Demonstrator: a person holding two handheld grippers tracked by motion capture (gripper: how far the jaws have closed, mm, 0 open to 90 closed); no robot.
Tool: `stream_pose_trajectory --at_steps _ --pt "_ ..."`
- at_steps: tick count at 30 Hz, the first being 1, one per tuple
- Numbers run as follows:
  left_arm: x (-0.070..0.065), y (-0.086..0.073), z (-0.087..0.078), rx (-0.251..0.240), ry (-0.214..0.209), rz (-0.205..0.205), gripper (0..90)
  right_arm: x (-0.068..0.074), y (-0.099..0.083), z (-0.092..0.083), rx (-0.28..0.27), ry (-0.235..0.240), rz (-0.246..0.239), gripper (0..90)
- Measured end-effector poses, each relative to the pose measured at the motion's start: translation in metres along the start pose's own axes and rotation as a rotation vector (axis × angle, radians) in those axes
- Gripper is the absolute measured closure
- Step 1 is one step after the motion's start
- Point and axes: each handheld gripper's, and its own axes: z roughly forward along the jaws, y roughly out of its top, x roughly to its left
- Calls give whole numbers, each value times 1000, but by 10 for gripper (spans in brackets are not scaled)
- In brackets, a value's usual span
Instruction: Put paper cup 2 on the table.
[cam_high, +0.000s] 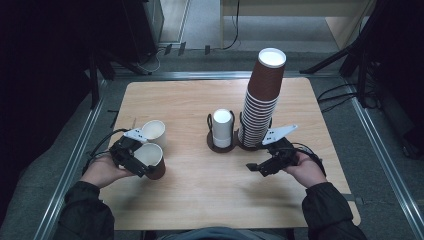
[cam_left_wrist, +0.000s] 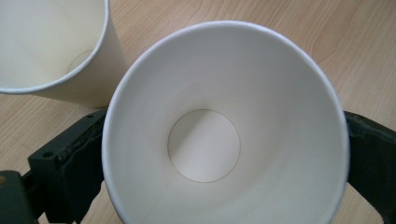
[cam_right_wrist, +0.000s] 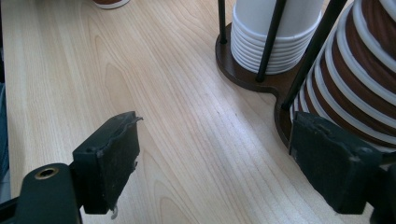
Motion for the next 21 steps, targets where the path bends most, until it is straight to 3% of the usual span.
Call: stream_pose_trajectory --at_steps 11,18,21 --pt "1 3 -16 -60 -9 -29 0 2 0 1 11 4 -3 163" --pt "-1 12 -28 -93 10 -40 0 2 -2 2 12 5 -1 163" --pt "-2 18 -30 -121 -15 -35 0 2 -3 1 17 5 4 163"
